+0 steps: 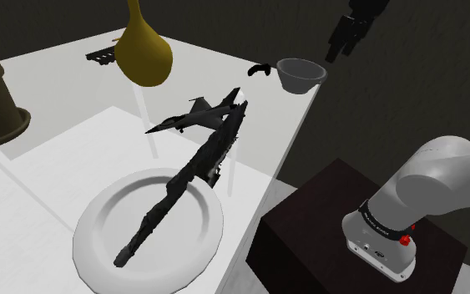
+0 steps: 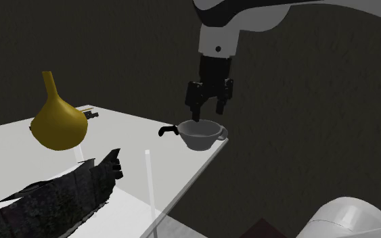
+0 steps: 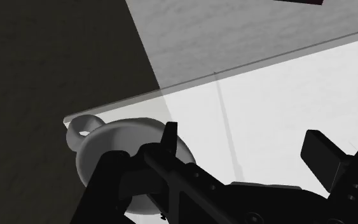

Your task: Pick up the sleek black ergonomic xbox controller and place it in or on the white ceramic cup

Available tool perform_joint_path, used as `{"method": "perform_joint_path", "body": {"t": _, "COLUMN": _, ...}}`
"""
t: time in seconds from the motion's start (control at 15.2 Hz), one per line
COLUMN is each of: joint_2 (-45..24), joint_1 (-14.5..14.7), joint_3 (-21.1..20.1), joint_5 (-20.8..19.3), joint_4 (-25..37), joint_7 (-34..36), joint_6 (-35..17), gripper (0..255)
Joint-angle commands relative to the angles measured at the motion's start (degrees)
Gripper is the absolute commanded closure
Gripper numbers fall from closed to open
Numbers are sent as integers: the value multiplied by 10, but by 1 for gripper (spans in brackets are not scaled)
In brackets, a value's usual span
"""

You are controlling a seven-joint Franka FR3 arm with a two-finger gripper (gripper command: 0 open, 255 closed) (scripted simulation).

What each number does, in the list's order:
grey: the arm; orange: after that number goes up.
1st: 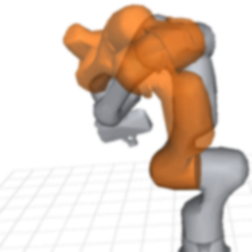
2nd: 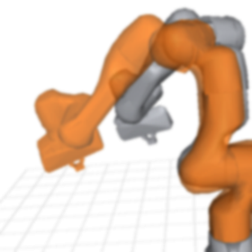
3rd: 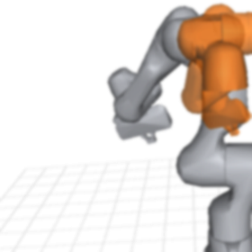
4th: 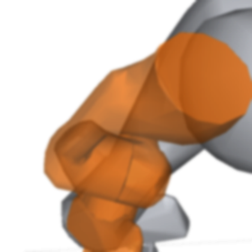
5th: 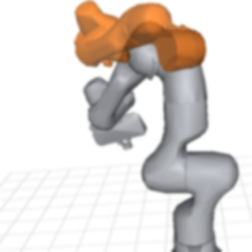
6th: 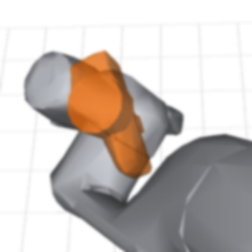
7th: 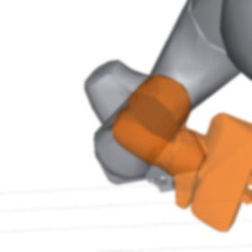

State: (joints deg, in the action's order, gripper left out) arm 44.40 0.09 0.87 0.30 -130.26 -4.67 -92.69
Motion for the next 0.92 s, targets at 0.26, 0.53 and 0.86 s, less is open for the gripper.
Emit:
{"method": "perform_joint_path", "body": {"t": 0.26, "joint_2": -95, "joint_1": 15, "joint_3": 34, "joint_5": -6, "joint_4": 46, "joint_7": -75, "joint_6": -29, "gripper": 0}}
{"method": "perform_joint_path", "body": {"t": 0.53, "joint_2": -194, "joint_1": 31, "joint_3": 63, "joint_5": -3, "joint_4": 107, "joint_7": -150, "joint_6": -47, "gripper": 0}}
{"method": "perform_joint_path", "body": {"t": 0.86, "joint_2": -322, "joint_1": 45, "joint_3": 88, "joint_5": 13, "joint_4": 202, "joint_7": -242, "joint_6": -52, "gripper": 0}}
